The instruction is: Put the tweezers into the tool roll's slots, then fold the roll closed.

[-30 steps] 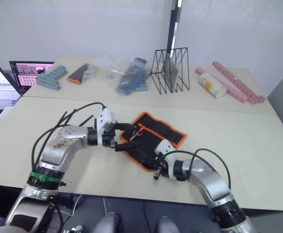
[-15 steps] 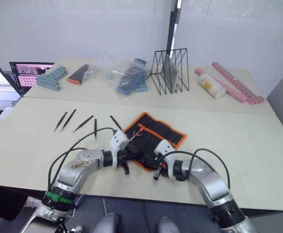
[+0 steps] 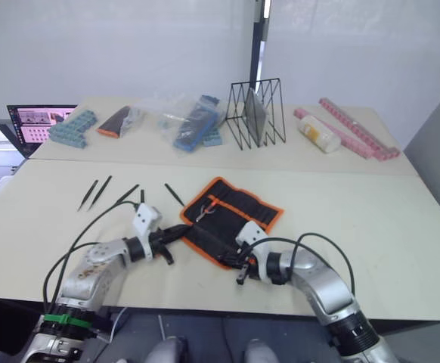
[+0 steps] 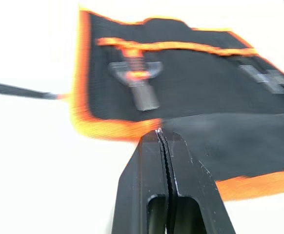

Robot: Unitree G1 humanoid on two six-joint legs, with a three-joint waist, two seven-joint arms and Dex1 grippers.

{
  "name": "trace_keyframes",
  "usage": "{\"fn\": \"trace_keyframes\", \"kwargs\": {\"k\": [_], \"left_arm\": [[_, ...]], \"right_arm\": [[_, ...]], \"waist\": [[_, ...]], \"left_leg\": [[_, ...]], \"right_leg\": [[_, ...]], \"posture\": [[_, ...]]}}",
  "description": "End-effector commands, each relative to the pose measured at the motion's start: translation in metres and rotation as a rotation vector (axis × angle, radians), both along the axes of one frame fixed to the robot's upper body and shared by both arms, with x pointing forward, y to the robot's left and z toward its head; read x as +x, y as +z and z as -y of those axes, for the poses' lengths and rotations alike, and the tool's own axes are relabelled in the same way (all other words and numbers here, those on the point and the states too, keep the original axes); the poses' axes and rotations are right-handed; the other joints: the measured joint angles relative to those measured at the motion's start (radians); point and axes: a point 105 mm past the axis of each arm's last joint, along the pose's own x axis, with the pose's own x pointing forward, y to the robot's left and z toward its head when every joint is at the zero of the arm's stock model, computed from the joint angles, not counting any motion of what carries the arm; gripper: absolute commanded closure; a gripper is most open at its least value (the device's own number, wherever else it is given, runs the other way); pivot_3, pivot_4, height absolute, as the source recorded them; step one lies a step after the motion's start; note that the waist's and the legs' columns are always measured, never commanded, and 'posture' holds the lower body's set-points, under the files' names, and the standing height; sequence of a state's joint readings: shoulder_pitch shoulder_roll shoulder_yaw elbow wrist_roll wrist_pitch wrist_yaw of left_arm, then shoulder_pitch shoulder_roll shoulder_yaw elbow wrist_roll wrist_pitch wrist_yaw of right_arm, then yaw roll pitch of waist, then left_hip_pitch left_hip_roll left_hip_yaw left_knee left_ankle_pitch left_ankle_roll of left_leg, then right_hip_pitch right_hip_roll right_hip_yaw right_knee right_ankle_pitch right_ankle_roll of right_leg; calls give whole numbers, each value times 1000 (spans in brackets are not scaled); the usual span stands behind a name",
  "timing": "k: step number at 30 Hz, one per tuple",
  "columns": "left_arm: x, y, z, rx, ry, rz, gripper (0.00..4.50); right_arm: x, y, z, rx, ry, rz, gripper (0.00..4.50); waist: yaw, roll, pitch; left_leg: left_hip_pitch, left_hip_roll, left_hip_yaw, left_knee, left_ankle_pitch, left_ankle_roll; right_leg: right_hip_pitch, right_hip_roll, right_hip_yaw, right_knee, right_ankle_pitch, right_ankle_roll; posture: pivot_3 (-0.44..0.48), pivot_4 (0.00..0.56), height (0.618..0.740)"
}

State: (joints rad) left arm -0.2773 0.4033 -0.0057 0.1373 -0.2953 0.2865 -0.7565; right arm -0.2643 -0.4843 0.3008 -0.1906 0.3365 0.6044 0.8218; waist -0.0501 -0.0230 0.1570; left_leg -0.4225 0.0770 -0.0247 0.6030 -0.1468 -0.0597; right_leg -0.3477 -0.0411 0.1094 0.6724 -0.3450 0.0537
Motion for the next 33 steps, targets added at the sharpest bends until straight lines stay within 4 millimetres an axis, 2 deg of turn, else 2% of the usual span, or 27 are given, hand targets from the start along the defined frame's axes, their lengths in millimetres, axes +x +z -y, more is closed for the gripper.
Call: {"fn": "trace_keyframes", "kwargs": {"k": [1,5,7,10,13,15,17,21,25,27,29,33], "left_arm": [[0,-11,-25,-43,111,-63,4474],[4,25,-17,-338,98,-43,4474],[2,43,-8,-418,48,-9,4474],[-3,57,13,-431,-42,13,4474],[-6,60,36,-392,-119,14,4474],[-8,50,55,-295,-178,3,4474],[-11,32,66,-176,-222,-11,4474],[-4,-3,56,-89,-132,-82,4474],[-4,-35,37,8,-56,-128,4474],[-8,-41,34,-1,-52,-139,4474],[-9,-42,33,-16,-51,-139,4474],[-9,-37,37,-48,-53,-124,4474]], "right_arm": [[-11,-21,6,-53,-1,-97,4500],[-11,-19,6,-55,6,-88,4500],[-9,-16,5,-57,13,-65,4500],[-7,-12,5,-58,20,-43,4500],[-5,-7,2,-51,37,-25,4500],[-4,-4,0,-50,51,-11,4500],[-4,-3,-1,-54,62,-7,4500],[1,5,-5,-44,83,24,4500],[6,43,-15,78,162,94,4500],[9,55,-20,80,214,145,4500],[14,56,-21,54,242,173,4500],[35,40,-23,-41,241,222,4500]], "waist": [[1,0,0],[4,-1,0],[6,-1,0],[8,-2,1],[9,-2,1],[8,-2,1],[7,-2,1],[5,-2,1],[6,-2,1],[4,-1,1],[4,-1,1],[4,-1,0]], "left_leg": [[0,0,0,0,0,0],[-2,0,0,0,0,0],[-4,0,0,1,0,0],[-6,0,-1,2,0,0],[-7,0,-1,2,0,0],[-7,0,-1,2,0,0],[-7,0,-1,2,0,0],[-7,0,-1,1,0,0],[-8,0,-1,0,0,0],[-7,0,-1,1,0,0],[-6,0,-1,1,0,0],[-3,0,0,-1,0,0]], "right_leg": [[0,0,0,0,0,0],[-1,0,0,0,0,0],[-2,0,0,0,0,0],[-3,0,-1,0,0,0],[-3,0,-1,-1,0,0],[-3,0,-1,-2,0,0],[-3,0,-1,-3,0,0],[-3,0,-1,-5,0,0],[-3,0,-1,-7,0,0],[-3,0,-1,-7,0,0],[-2,0,0,-7,0,0],[0,0,0,-7,0,0]], "posture": [[0,150,734],[0,150,734],[0,150,734],[0,150,734],[0,150,734],[0,150,734],[0,150,734],[0,150,734],[0,150,734],[0,150,734],[0,150,734],[0,150,734]]}}
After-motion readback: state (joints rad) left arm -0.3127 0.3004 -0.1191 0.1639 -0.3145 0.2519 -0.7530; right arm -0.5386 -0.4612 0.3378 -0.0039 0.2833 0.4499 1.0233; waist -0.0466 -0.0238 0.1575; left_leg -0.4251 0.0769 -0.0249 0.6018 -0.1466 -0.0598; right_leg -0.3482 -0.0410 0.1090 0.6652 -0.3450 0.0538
